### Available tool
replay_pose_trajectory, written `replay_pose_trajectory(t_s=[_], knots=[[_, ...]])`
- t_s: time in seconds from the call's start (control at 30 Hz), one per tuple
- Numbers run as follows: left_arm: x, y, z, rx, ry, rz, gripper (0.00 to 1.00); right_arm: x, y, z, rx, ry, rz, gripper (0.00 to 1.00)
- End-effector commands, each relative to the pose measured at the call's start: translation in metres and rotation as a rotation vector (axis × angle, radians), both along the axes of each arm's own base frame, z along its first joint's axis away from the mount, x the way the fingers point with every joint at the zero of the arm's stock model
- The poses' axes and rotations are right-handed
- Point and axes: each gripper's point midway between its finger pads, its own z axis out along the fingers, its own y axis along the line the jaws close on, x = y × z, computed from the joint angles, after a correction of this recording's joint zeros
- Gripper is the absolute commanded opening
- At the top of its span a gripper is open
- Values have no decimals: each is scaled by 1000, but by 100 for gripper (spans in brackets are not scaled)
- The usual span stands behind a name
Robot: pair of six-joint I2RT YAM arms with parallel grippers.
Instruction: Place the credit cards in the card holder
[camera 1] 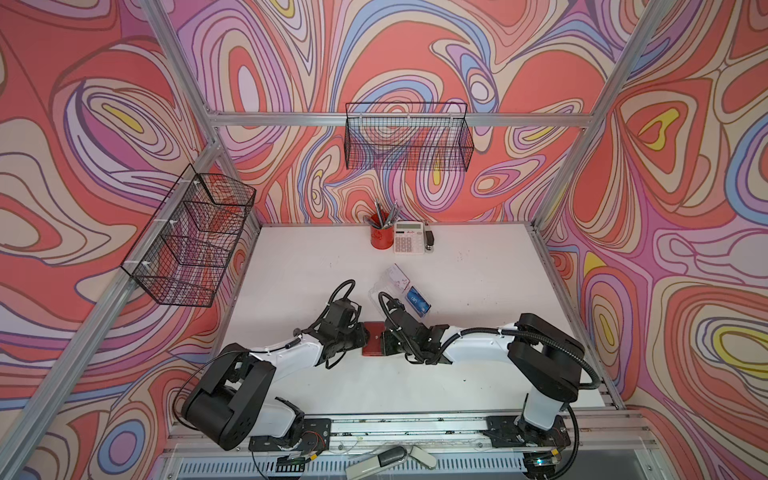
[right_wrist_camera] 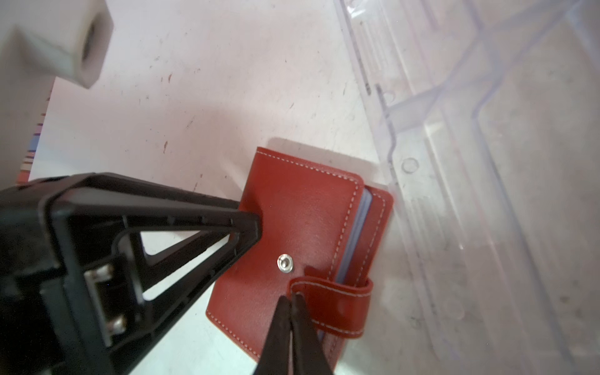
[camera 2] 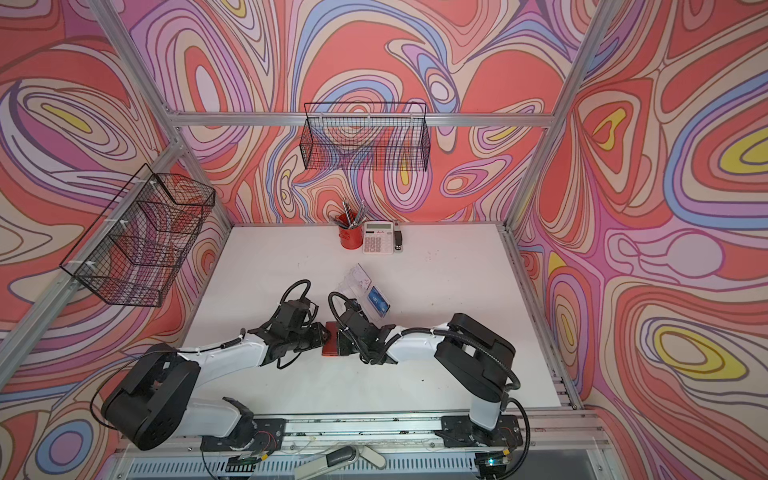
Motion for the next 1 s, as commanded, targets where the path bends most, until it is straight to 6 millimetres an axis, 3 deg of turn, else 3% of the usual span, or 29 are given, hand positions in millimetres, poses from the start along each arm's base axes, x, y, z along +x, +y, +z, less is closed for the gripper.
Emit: replay_pose_trajectory(t_s=[0.0, 0.47, 0.97], knots=[[-24, 11, -25, 41, 101, -5, 31, 0, 4, -1, -7, 0, 18, 0], [-26, 11, -22, 40, 95, -7, 30, 11, 11, 7, -21, -28, 4, 0], [-24, 10, -21, 33, 96, -7, 30, 12, 12, -7, -76, -3, 14, 0]])
